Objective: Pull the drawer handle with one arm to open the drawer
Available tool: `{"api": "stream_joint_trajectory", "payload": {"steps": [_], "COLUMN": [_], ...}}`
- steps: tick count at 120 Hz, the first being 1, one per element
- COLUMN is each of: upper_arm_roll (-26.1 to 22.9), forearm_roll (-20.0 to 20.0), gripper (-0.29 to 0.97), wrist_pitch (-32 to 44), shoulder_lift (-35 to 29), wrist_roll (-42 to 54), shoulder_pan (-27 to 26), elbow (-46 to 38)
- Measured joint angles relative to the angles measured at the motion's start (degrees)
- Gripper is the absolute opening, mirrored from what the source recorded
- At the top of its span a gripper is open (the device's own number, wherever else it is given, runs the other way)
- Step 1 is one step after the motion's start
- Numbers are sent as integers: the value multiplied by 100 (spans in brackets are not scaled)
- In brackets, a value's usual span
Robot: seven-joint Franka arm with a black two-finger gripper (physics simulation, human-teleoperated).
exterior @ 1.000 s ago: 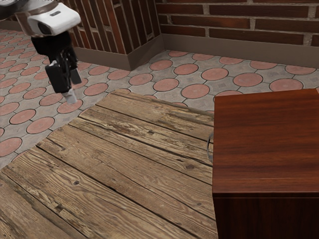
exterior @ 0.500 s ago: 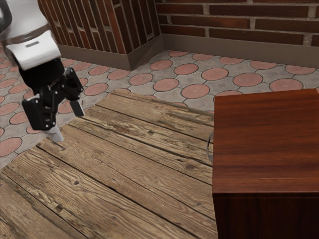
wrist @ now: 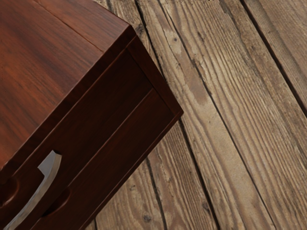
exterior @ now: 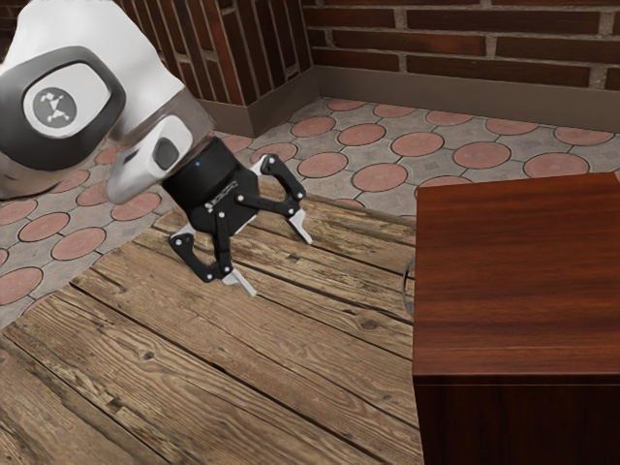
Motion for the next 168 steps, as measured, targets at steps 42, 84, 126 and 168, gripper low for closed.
{"api": "stream_joint_trajectory", "payload": {"steps": [42,84,126,168], "upper_arm_roll": [-13,-37,-46,-44], "forearm_roll": [-510,-1266,-1859,-2061], "gripper": [44,33,32,27], "wrist_pitch": [1220,2134,2334,2436], "shoulder_lift": [282,780,1089,1322], "wrist_roll": [3364,5520,5520,5520], "shoulder_pan": [-190,-213,-264,-301], "elbow": [-475,-488,-570,-607]}}
